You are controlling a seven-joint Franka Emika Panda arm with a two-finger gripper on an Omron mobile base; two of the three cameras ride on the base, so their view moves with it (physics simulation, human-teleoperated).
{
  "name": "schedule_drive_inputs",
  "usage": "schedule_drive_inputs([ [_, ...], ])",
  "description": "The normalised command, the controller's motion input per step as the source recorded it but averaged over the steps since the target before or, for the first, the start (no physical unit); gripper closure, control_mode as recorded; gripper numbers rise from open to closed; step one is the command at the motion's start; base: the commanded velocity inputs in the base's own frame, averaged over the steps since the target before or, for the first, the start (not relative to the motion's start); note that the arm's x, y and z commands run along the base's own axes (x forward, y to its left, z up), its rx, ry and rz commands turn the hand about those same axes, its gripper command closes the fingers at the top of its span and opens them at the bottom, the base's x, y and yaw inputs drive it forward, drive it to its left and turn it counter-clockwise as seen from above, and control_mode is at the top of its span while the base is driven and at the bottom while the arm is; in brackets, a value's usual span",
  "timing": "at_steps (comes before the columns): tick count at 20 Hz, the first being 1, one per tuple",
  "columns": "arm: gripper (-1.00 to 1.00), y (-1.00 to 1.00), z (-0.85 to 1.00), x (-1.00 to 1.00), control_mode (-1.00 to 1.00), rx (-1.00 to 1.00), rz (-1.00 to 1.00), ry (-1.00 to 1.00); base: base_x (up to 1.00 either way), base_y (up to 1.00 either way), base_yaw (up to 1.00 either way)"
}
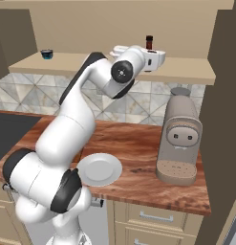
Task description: Pick the chicken drumstick from the plate and place it on the cutting board. Then pick the condiment bottle from the cabinet and place it next to the cutting board.
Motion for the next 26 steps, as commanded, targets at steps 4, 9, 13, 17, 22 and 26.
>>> schedule_drive_inputs([
  [4,-1.00,-0.01,-0.02,0.13,-1.00,0.00,0.00,0.00,0.00,0.00,0.00],
  [9,-1.00,0.00,-0.05,0.12,-1.00,0.00,0.00,0.00,0.00,0.00,0.00],
  [13,-1.00,-0.01,-0.02,0.12,-1.00,0.00,0.00,0.00,0.00,0.00,0.00],
  [17,-1.00,-0.02,-0.01,0.12,-1.00,0.00,0.00,0.00,0.00,0.00,0.00],
  [22,-1.00,-0.03,0.00,0.10,-1.00,0.00,0.00,0.00,0.00,0.00,0.00],
  [26,-1.00,-0.03,0.00,0.08,-1.00,0.00,0.00,0.00,0.00,0.00,0.00],
])
